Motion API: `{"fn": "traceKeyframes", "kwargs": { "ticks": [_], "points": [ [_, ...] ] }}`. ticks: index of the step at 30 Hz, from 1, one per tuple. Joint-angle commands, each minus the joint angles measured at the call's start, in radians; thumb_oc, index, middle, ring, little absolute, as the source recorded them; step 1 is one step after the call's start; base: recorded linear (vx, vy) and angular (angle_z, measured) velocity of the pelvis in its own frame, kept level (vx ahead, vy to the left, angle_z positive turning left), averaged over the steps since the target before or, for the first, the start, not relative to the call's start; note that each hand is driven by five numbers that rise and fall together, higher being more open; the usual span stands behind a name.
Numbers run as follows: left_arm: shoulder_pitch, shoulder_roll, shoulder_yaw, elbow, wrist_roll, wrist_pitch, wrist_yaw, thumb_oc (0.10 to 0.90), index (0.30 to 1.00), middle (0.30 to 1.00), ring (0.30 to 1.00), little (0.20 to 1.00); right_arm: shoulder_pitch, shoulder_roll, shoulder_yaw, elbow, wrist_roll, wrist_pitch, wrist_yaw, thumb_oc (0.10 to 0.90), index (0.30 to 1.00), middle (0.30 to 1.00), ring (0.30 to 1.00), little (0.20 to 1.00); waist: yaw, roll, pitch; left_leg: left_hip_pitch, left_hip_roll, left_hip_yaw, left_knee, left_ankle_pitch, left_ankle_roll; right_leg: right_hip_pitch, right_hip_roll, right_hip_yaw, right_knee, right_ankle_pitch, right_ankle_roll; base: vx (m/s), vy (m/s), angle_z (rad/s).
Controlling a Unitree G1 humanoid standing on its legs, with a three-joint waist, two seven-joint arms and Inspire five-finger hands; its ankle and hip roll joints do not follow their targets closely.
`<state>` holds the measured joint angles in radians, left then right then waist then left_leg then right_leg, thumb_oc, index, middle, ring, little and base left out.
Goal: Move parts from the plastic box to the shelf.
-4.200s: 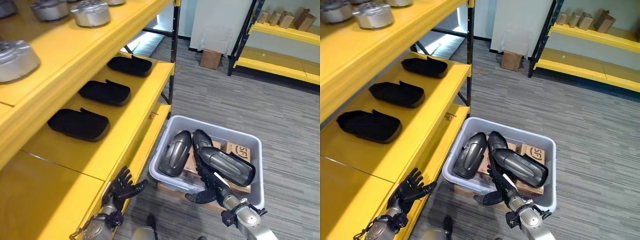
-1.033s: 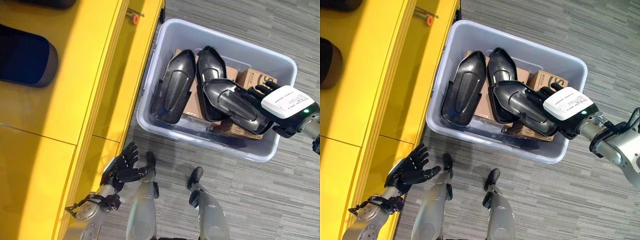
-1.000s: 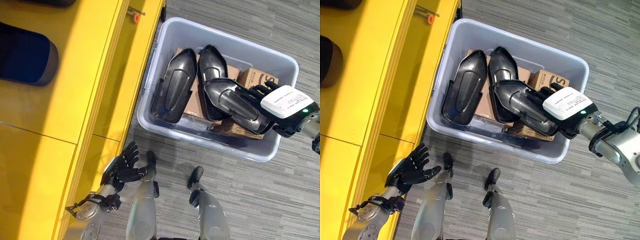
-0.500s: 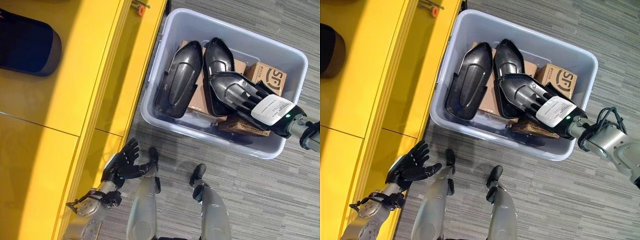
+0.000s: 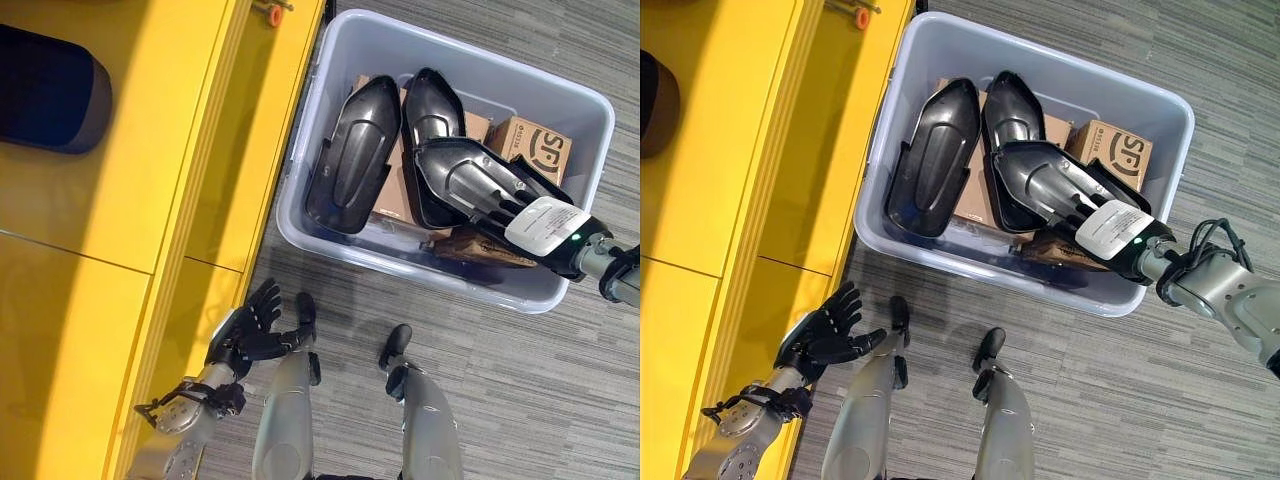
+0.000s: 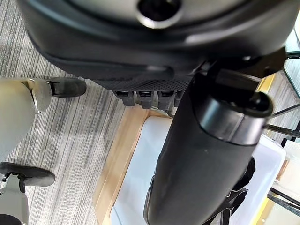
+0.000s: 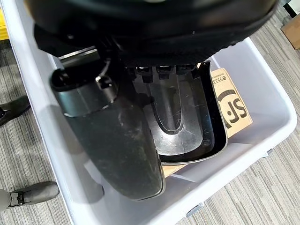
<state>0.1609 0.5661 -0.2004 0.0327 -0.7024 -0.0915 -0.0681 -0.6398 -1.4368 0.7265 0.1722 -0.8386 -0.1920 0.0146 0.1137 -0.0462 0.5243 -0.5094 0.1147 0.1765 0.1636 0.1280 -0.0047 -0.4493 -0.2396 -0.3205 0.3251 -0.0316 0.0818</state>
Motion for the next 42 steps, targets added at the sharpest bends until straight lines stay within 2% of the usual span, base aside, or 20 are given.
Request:
{"fn": "traceKeyframes", "kwargs": {
  "ticks": [1,11,16,30,42],
  "points": [
    [0.035,0.028,0.001,-0.09,-0.023,-0.084,-0.009,0.9,1.0,1.0,1.0,1.0,-0.161,-0.091,0.037,0.032,0.032,0.023,-0.029,0.9,1.0,1.0,1.0,1.0,0.008,-0.02,-0.005,-0.013,0.087,-0.1,0.159,-0.169,-0.088,0.047,-0.048,0.031,-0.069,0.049,0.064,0.0,0.0,0.0],
    [0.045,0.032,0.019,-0.097,-0.023,-0.092,0.0,0.9,1.0,1.0,1.0,1.0,-0.251,-0.075,0.1,0.104,0.024,0.043,-0.048,0.9,1.0,1.0,1.0,1.0,0.019,-0.011,-0.005,-0.029,0.084,-0.106,0.169,-0.17,-0.087,0.031,-0.051,0.027,-0.045,0.039,0.061,0.0,0.0,0.0],
    [0.051,0.025,0.019,-0.103,-0.025,-0.091,0.01,0.9,1.0,1.0,1.0,1.0,-0.298,-0.079,0.136,0.128,0.023,0.053,-0.053,0.9,1.0,1.0,1.0,1.0,0.02,-0.002,-0.005,-0.059,0.083,-0.111,0.206,-0.188,-0.084,-0.004,-0.056,0.031,-0.001,0.021,0.061,0.0,0.001,0.04],
    [0.039,0.021,0.017,-0.115,-0.023,-0.093,0.018,0.9,1.0,1.0,1.0,1.0,-0.216,-0.062,0.064,0.163,0.045,0.053,-0.032,0.9,1.0,1.0,1.0,1.0,0.015,0.02,-0.005,-0.158,0.084,-0.132,0.395,-0.27,-0.074,-0.12,-0.084,0.064,0.212,-0.071,0.051,0.0,0.002,0.02],
    [0.052,0.023,0.02,-0.12,-0.027,-0.091,0.019,0.9,1.0,1.0,1.0,1.0,-0.143,-0.068,0.007,0.155,0.067,0.045,-0.019,0.9,1.0,1.0,1.0,1.0,0.007,0.022,-0.004,-0.187,0.084,-0.137,0.444,-0.291,-0.066,-0.165,-0.09,0.078,0.269,-0.089,0.051,0.0,-0.002,-0.01]
  ]
}}
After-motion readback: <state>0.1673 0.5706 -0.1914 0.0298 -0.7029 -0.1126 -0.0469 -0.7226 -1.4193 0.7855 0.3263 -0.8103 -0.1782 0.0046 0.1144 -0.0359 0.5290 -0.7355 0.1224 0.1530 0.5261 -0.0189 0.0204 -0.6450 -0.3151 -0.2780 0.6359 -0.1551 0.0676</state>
